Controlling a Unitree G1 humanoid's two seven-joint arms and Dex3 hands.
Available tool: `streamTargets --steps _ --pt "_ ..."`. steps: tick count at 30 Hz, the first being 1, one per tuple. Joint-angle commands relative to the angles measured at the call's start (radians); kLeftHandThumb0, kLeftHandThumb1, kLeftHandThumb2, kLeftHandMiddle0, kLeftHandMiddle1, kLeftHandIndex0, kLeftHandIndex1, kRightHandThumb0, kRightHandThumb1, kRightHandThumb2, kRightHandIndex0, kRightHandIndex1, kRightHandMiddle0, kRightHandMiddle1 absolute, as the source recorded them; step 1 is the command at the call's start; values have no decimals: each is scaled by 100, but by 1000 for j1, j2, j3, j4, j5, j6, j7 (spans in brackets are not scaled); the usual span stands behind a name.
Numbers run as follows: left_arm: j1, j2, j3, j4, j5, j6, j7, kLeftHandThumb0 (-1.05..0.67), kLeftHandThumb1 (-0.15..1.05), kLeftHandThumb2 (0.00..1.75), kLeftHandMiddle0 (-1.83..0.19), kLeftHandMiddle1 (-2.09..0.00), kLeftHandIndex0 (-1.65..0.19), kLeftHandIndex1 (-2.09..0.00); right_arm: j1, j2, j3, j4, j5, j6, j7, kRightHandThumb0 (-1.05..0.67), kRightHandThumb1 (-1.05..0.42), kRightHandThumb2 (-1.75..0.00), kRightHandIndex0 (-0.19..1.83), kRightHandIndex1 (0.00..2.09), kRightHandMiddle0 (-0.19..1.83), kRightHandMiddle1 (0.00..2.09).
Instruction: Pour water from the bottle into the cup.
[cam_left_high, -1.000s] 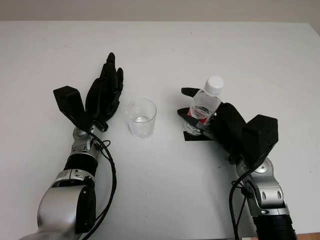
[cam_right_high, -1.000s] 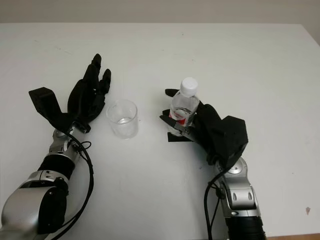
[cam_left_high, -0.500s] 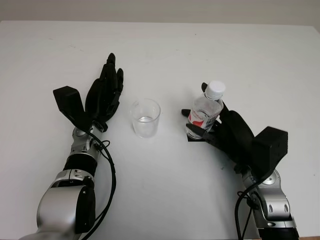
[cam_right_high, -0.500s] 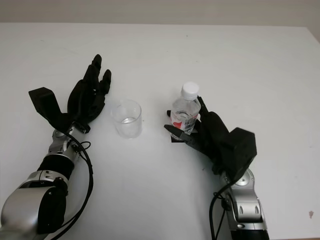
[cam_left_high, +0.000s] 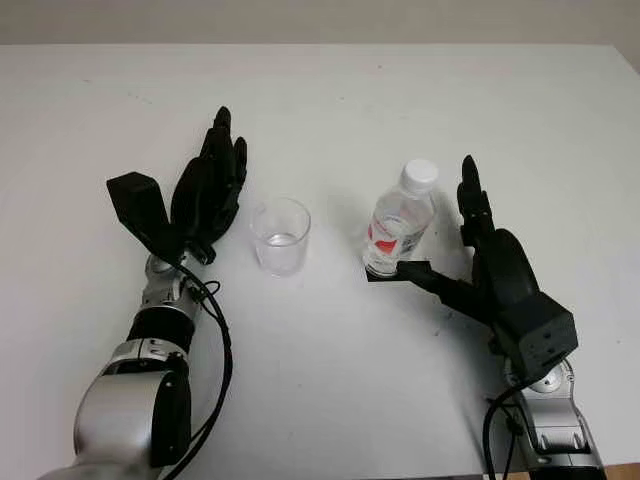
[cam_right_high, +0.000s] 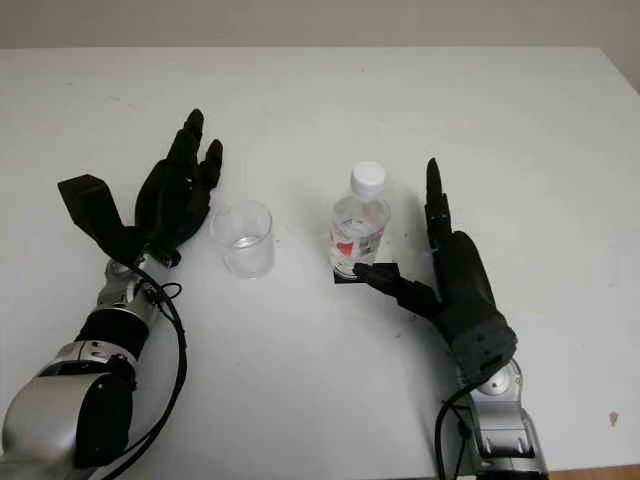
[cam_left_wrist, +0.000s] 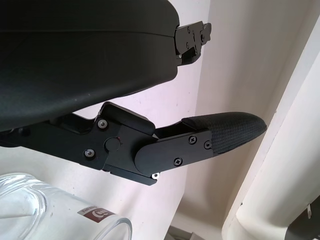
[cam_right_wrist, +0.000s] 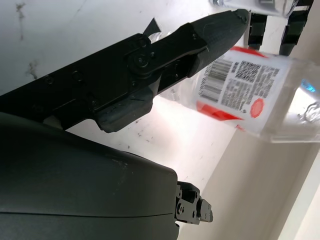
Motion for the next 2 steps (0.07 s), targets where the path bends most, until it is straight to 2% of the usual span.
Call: streamTargets --steps 1,2 --pt "4 1 5 -7 -5 -3 0 -83 105 66 19 0 19 0 2 4 5 -33 20 3 15 -105 -95 -6 -19 0 -19 0" --pt "6 1 4 -9 -4 -4 2 -83 105 66 19 0 19 0 1 9 7 -39 45 8 32 -105 -94 -5 -19 0 -19 0"
